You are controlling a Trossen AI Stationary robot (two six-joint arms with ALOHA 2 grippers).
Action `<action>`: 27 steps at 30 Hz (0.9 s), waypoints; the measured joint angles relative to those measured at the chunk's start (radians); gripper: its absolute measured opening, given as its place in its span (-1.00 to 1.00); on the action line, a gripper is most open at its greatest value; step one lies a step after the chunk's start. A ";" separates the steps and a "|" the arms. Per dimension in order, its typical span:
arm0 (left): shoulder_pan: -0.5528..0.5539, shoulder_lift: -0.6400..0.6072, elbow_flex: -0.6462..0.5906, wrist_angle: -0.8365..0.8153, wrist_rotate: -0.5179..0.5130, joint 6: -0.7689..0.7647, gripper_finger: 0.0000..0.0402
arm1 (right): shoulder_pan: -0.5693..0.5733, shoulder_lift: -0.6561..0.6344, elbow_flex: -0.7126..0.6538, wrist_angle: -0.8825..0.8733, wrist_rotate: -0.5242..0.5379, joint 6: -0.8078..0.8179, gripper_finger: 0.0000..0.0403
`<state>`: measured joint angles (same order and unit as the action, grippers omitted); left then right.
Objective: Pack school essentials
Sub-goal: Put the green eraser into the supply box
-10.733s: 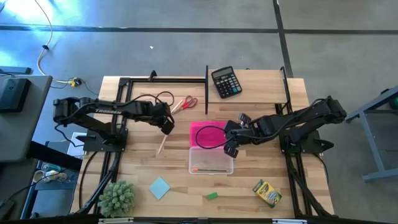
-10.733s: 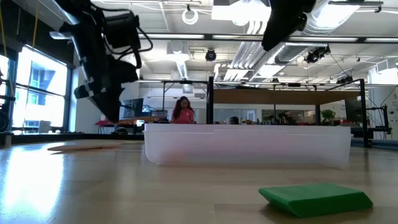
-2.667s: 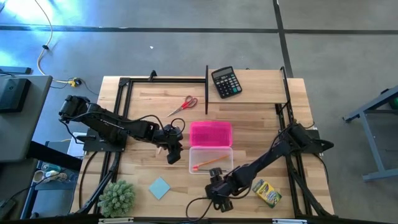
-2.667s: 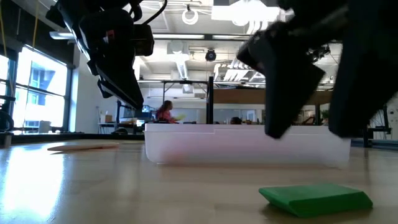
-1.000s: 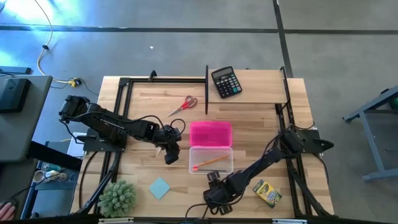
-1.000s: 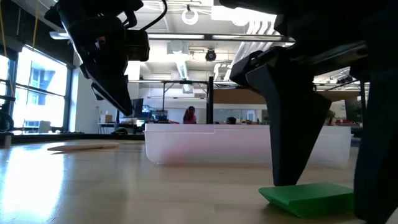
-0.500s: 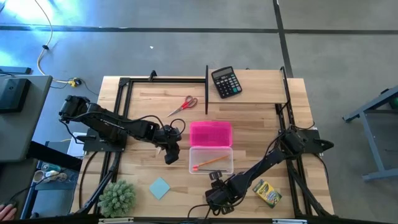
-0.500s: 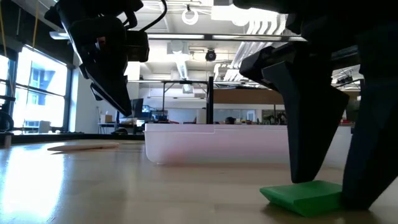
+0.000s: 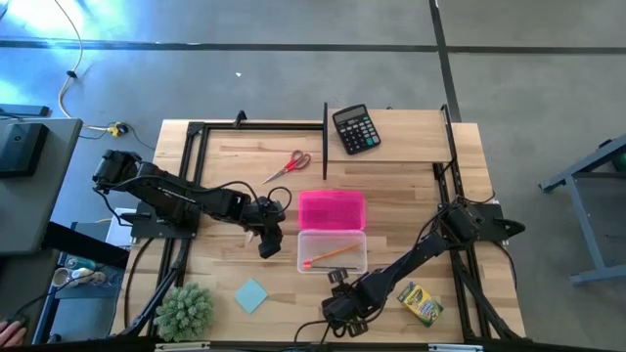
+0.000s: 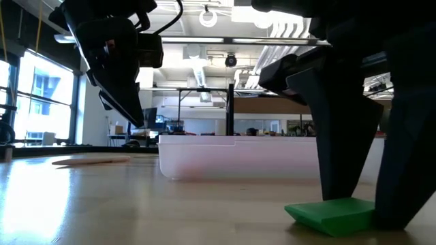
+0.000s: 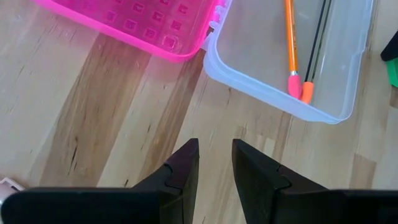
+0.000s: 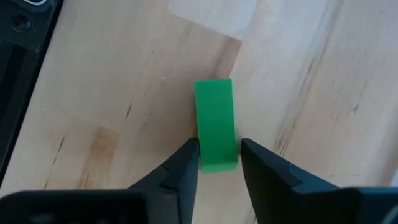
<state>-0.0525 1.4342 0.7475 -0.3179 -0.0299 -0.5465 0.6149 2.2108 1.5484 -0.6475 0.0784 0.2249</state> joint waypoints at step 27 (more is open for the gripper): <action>-0.001 0.000 0.000 0.000 0.000 0.026 -0.57 | 0.001 -0.103 -0.010 -0.062 0.093 0.029 -0.71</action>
<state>-0.0532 1.4342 0.7475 -0.3176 -0.0296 -0.5201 0.6155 2.1079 1.5382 -0.7093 0.1717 0.2539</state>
